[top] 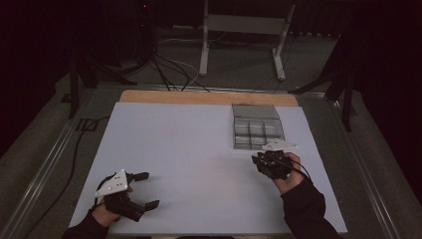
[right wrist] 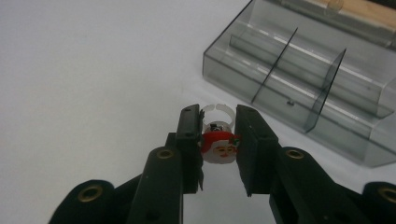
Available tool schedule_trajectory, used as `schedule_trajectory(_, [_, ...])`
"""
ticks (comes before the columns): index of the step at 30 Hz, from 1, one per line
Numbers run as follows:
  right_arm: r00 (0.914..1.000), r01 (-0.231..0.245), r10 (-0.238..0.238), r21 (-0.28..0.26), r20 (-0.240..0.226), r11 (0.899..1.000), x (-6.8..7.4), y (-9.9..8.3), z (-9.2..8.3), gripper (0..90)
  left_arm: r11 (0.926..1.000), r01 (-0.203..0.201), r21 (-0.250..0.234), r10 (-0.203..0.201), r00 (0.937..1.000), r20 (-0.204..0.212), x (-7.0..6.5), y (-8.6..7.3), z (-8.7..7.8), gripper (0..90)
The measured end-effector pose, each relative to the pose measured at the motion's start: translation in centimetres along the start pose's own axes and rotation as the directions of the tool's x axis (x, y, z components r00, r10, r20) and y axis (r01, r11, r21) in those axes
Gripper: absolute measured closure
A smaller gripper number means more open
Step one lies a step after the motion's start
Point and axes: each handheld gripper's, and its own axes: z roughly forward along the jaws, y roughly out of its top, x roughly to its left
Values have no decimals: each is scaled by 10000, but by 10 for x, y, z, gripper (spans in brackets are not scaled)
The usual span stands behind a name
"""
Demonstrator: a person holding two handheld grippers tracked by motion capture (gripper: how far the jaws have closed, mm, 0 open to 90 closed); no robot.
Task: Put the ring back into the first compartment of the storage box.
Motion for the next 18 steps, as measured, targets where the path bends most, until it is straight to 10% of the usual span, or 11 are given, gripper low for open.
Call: schedule_trajectory(18, [9999,-32,34,-142,127,9999,-7,27,12,715,10000,-20,-11,20,10000,20,-1,0,0,5])
